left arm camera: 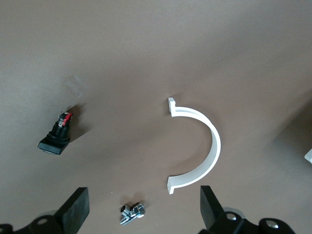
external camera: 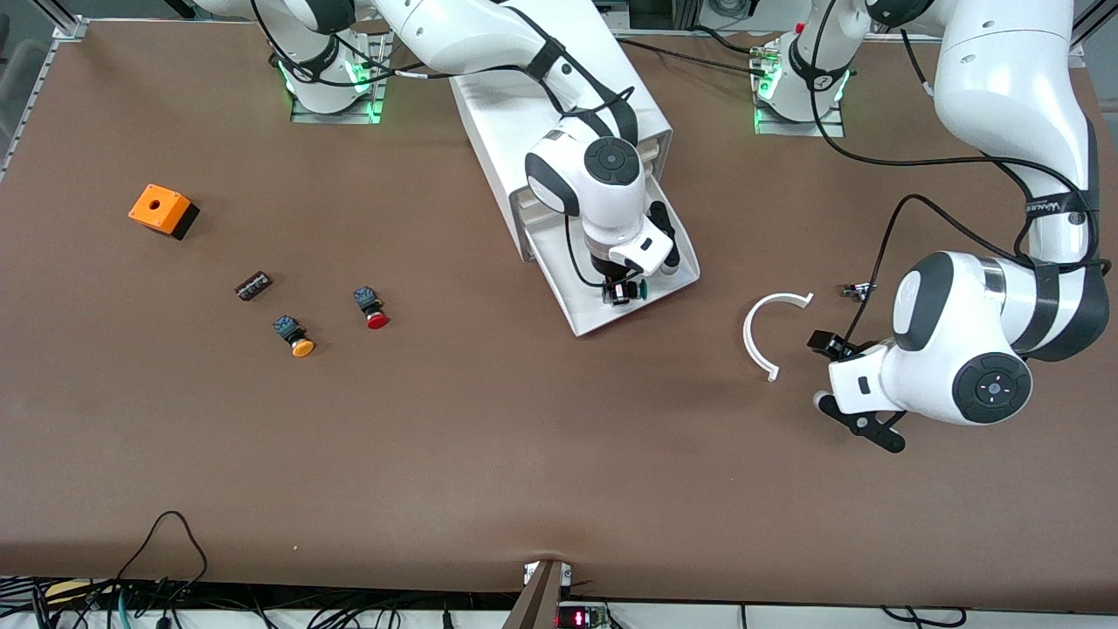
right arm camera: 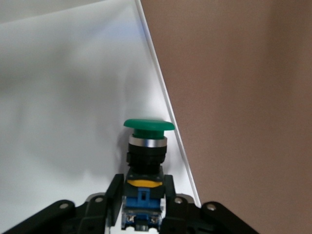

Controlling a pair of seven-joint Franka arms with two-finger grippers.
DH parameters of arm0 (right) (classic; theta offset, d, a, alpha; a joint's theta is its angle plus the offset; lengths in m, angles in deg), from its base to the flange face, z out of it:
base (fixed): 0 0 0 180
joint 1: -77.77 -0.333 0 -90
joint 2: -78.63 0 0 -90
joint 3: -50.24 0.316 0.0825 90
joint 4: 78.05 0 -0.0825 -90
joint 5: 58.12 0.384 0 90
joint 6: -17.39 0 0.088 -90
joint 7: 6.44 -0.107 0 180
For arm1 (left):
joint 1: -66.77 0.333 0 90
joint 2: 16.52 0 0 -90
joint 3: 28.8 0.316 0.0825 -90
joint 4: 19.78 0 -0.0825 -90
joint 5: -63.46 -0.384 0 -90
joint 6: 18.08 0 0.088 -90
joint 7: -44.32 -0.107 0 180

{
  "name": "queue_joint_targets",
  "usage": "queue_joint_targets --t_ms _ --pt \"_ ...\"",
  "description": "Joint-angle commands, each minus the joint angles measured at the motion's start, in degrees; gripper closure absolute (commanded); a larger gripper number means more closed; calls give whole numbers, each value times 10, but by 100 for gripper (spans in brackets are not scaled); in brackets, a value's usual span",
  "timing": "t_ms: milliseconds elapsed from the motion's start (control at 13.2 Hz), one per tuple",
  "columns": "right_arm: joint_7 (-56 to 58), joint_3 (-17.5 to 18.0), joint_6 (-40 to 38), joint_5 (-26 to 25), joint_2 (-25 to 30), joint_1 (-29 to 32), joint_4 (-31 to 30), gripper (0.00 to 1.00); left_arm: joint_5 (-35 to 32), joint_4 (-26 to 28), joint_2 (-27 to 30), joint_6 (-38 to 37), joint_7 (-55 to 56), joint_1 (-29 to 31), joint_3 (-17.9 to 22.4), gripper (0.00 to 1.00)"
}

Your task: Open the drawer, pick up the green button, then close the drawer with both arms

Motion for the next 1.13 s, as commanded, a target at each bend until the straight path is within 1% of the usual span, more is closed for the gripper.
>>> queue_joint_targets --t_ms 0,151,227,378,529,680,755,906,982,1058 --pt "-4 -8 0 4 -12 -7 18 67 6 8 15 -4 29 -20 2 0" --pt "-3 -8 0 4 -12 -7 18 72 10 8 16 -16 70 -20 0 0" --pt "-4 -8 0 4 -12 -7 19 75 29 9 16 -20 92 -22 1 0" --pt "-15 -9 0 4 -12 -7 19 76 58 13 13 -19 169 -23 1 0" --pt "-17 -14 -3 4 -6 -11 19 81 64 30 11 -5 217 -31 0 0" --pt "-23 -30 -7 4 2 -17 19 86 90 56 11 25 259 -27 1 0" --pt "-31 -32 -7 5 8 -19 19 87 97 70 11 41 277 -27 1 0" --pt "-68 -40 -11 4 29 -20 19 87 102 75 11 49 311 -32 1 0" --pt "-81 -44 -14 4 45 -20 18 87 115 76 9 59 336 -36 1 0" --pt "-93 -60 -16 5 65 -20 17 87 122 89 6 81 358 -36 1 0"
